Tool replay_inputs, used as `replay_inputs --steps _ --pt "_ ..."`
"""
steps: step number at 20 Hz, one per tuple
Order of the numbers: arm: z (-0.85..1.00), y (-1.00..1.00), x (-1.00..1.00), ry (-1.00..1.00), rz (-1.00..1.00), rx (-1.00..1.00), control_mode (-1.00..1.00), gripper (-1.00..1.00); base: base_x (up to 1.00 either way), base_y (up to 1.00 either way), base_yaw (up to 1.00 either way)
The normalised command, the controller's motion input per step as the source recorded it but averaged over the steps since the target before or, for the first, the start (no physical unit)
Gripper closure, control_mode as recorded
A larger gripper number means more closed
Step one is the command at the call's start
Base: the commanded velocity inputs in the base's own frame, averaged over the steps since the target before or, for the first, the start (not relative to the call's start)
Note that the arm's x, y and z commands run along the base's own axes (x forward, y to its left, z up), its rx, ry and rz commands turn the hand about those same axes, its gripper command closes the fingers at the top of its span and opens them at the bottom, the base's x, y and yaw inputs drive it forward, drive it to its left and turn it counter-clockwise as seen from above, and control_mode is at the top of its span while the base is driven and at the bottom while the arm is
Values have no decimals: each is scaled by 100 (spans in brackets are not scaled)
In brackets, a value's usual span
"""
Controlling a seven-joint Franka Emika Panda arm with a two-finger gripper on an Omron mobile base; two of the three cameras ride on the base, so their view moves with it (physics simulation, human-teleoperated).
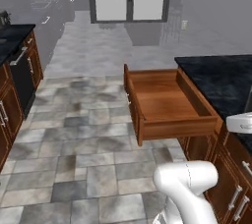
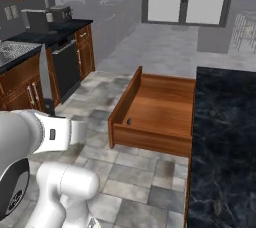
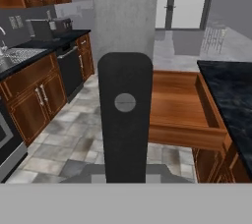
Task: Pick up the metallic utensils from the counter and place them in the open drawer. Make sure not to pick up any wooden utensils.
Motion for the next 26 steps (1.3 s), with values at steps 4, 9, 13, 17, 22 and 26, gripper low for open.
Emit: replay_inputs --steps 4,9,13,17,22,26 --pt "0 0 0 0 0 0 100 100 30 -57 7" --pt "0 0 0 0 0 0 100 100 45 -42 6" --pt "0 0 0 0 0 0 100 100 50 -31 4" --pt "0 0 0 0 0 0 100 100 41 -27 4" --pt "0 0 0 0 0 0 100 100 32 -36 5" --pt "0 0 0 0 0 0 100 100 23 -41 5"
